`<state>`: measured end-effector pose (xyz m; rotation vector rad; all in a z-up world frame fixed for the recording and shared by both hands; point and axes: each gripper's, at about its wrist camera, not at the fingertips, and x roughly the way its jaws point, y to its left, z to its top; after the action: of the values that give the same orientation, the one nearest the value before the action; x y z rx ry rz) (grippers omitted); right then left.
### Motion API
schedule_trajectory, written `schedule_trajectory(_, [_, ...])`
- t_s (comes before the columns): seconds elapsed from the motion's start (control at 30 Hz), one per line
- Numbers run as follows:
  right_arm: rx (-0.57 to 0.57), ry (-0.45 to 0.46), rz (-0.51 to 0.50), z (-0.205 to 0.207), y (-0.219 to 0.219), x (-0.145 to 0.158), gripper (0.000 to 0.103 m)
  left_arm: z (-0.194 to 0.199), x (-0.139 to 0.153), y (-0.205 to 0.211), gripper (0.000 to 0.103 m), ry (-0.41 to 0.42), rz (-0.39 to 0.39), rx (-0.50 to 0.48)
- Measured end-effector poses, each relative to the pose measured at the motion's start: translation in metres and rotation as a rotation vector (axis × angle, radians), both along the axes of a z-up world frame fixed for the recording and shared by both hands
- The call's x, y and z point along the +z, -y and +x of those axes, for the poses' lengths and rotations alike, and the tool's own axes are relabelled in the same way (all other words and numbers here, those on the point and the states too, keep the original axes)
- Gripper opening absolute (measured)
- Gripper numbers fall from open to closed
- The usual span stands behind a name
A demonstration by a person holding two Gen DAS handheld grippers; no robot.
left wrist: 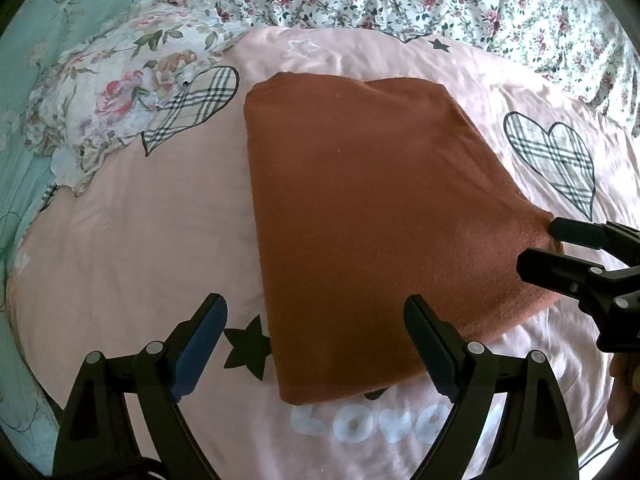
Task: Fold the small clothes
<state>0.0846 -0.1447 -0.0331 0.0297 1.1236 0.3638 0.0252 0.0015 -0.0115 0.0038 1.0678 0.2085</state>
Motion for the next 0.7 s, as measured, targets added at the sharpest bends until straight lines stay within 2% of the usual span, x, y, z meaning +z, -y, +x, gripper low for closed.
schedule_trajectory(0.7, [-0.002,0.0,0.0,0.0003,-0.0001,-0.0006,0.09,0.0004,0.0015,0.0015,0.091,0.001,-0.002,-0.003])
